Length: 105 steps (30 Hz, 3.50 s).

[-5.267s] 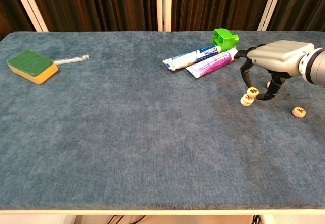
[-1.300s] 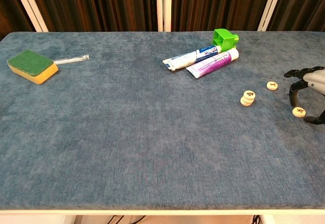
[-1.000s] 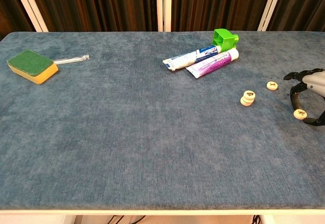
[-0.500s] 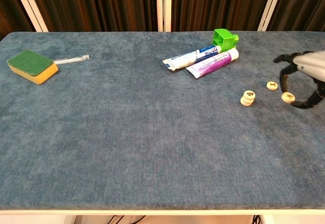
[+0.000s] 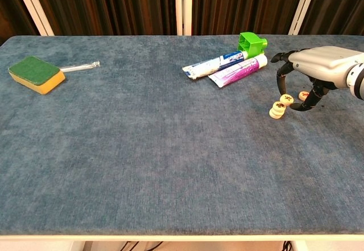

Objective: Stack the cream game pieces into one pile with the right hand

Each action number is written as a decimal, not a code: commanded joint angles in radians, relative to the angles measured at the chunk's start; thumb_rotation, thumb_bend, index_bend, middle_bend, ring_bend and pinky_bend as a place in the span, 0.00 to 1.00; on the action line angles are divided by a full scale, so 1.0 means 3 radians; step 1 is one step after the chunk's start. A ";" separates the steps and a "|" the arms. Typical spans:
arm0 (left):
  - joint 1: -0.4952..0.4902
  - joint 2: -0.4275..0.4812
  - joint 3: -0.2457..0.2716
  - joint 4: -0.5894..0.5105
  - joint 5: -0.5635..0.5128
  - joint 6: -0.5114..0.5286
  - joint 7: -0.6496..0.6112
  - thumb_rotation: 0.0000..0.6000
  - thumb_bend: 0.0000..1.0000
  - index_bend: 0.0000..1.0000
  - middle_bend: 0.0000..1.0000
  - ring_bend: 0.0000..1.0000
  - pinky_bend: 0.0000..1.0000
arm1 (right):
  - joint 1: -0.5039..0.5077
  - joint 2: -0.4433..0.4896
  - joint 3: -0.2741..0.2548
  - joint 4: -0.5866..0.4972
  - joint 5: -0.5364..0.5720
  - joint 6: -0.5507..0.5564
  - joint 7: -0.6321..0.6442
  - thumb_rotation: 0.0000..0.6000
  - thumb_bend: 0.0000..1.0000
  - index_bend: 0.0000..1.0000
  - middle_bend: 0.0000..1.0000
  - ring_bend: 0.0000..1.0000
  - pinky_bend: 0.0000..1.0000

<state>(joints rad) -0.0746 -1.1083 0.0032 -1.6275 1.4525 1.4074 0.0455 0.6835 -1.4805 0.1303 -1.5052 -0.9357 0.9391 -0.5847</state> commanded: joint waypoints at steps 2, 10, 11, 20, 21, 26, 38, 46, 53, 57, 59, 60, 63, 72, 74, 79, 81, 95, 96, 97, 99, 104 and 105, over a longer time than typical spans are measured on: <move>0.0016 0.0001 0.0002 0.0043 0.0017 0.0028 -0.0053 1.00 0.12 0.00 0.00 0.00 0.00 | 0.0034 -0.0007 -0.0007 -0.0009 0.0073 -0.0012 -0.0045 1.00 0.24 0.50 0.05 0.00 0.00; 0.0008 -0.0014 -0.0008 0.0059 0.0052 0.0048 -0.0072 1.00 0.12 0.00 0.00 0.00 0.00 | 0.0081 -0.0020 -0.0033 -0.0017 0.0152 -0.0021 -0.0069 1.00 0.24 0.51 0.05 0.00 0.00; 0.0007 -0.0016 -0.0009 0.0060 0.0055 0.0051 -0.0072 1.00 0.12 0.00 0.00 0.00 0.00 | 0.0086 -0.0021 -0.0035 -0.0016 0.0157 -0.0022 -0.0069 1.00 0.24 0.51 0.05 0.00 0.00; 0.0007 -0.0020 -0.0013 0.0063 0.0068 0.0065 -0.0069 1.00 0.12 0.00 0.00 0.00 0.00 | 0.0132 -0.0045 -0.0049 0.0010 0.0213 -0.0026 -0.0066 1.00 0.24 0.49 0.05 0.00 0.00; 0.0008 -0.0020 -0.0014 0.0063 0.0065 0.0064 -0.0071 1.00 0.12 0.00 0.00 0.00 0.00 | 0.0136 -0.0046 -0.0050 0.0008 0.0213 -0.0025 -0.0060 1.00 0.24 0.49 0.05 0.00 0.00; 0.0010 -0.0019 -0.0013 0.0066 0.0062 0.0062 -0.0075 1.00 0.12 0.00 0.00 0.00 0.00 | 0.0159 -0.0048 -0.0061 0.0008 0.0238 -0.0032 -0.0066 1.00 0.24 0.48 0.05 0.00 0.00; 0.0014 -0.0011 -0.0012 0.0071 0.0070 0.0068 -0.0098 1.00 0.12 0.00 0.00 0.00 0.00 | 0.0186 -0.0022 -0.0087 -0.0028 0.0267 -0.0032 -0.0036 1.00 0.23 0.40 0.04 0.00 0.00; 0.0001 -0.0003 -0.0021 0.0061 0.0103 0.0083 -0.0089 1.00 0.12 0.00 0.00 0.00 0.00 | 0.0052 0.0268 -0.0086 -0.0271 0.0087 0.0183 0.0137 1.00 0.22 0.39 0.04 0.00 0.00; -0.0036 -0.0009 -0.0044 0.0034 0.0134 0.0083 -0.0040 1.00 0.12 0.00 0.00 0.00 0.00 | -0.0110 0.0532 -0.0105 -0.0196 0.0099 0.0226 0.0360 1.00 0.22 0.38 0.04 0.00 0.00; -0.0057 -0.0036 -0.0064 0.0037 0.0148 0.0094 0.0008 1.00 0.12 0.00 0.00 0.00 0.00 | -0.0166 0.0543 -0.0142 0.0029 0.0157 0.0151 0.0436 1.00 0.22 0.38 0.04 0.00 0.00; -0.0070 -0.0049 -0.0072 0.0035 0.0162 0.0099 0.0040 1.00 0.12 0.00 0.00 0.00 0.00 | -0.0183 0.0513 -0.0157 0.0139 0.0181 0.0096 0.0472 1.00 0.22 0.38 0.04 0.00 0.00; -0.0076 -0.0053 -0.0075 0.0034 0.0167 0.0099 0.0055 1.00 0.12 0.00 0.00 0.00 0.00 | -0.0188 0.0496 -0.0161 0.0187 0.0193 0.0069 0.0488 1.00 0.22 0.38 0.04 0.00 0.00; -0.0094 -0.0065 -0.0080 0.0026 0.0180 0.0094 0.0104 1.00 0.12 0.00 0.00 0.00 0.00 | -0.0195 0.0409 -0.0160 0.0351 0.0218 -0.0016 0.0555 1.00 0.22 0.38 0.04 0.00 0.00; -0.0108 -0.0078 -0.0072 0.0014 0.0138 0.0057 0.0215 1.00 0.12 0.00 0.00 0.00 0.00 | -0.0122 0.0126 -0.0090 0.0712 0.0159 -0.0146 0.0624 1.00 0.22 0.37 0.04 0.00 0.00; -0.0105 -0.0076 -0.0072 0.0010 0.0135 0.0062 0.0218 1.00 0.12 0.00 0.00 0.00 0.00 | -0.0093 0.0083 -0.0068 0.0753 0.0170 -0.0162 0.0596 1.00 0.22 0.37 0.04 0.00 0.00; -0.0095 -0.0059 -0.0065 -0.0005 0.0124 0.0071 0.0220 1.00 0.12 0.00 0.00 0.00 0.00 | -0.0016 -0.0013 -0.0026 0.0828 0.0240 -0.0237 0.0503 1.00 0.22 0.35 0.04 0.00 0.00; -0.0093 -0.0053 -0.0060 -0.0008 0.0114 0.0063 0.0219 1.00 0.12 0.00 0.00 0.00 0.00 | 0.0008 -0.0046 -0.0022 0.0849 0.0277 -0.0267 0.0459 1.00 0.22 0.35 0.04 0.00 0.00; -0.0094 -0.0075 -0.0044 0.0054 0.0078 0.0017 0.0141 1.00 0.12 0.00 0.00 0.00 0.00 | 0.0091 -0.0257 0.0022 0.1023 0.0343 -0.0308 0.0371 1.00 0.23 0.35 0.05 0.00 0.00; -0.0093 -0.0075 -0.0044 0.0058 0.0074 0.0016 0.0137 1.00 0.12 0.00 0.00 0.00 0.00 | 0.0097 -0.0267 0.0027 0.1025 0.0345 -0.0313 0.0370 1.00 0.23 0.35 0.05 0.00 0.00; -0.0093 -0.0075 -0.0045 0.0061 0.0069 0.0014 0.0132 1.00 0.12 0.00 0.00 0.00 0.00 | 0.0101 -0.0274 0.0030 0.1030 0.0346 -0.0315 0.0367 1.00 0.23 0.35 0.05 0.00 0.00; -0.0092 -0.0074 -0.0045 0.0065 0.0055 0.0004 0.0118 1.00 0.12 0.00 0.00 0.00 0.00 | 0.0113 -0.0290 0.0030 0.1044 0.0352 -0.0326 0.0348 1.00 0.23 0.37 0.05 0.00 0.00; -0.0084 -0.0071 -0.0040 0.0074 0.0049 0.0008 0.0099 1.00 0.12 0.00 0.00 0.00 0.00 | 0.0137 -0.0323 0.0021 0.1079 0.0401 -0.0358 0.0285 1.00 0.23 0.40 0.05 0.00 0.00; -0.0082 -0.0070 -0.0038 0.0077 0.0048 0.0008 0.0094 1.00 0.12 0.00 0.00 0.00 0.00 | 0.0139 -0.0332 0.0018 0.1090 0.0414 -0.0360 0.0270 1.00 0.23 0.41 0.06 0.00 0.00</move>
<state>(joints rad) -0.0994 -1.1294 -0.0084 -1.6047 1.4670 1.4098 0.0740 0.7245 -1.5787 0.1365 -1.1795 -0.8129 0.8316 -0.5023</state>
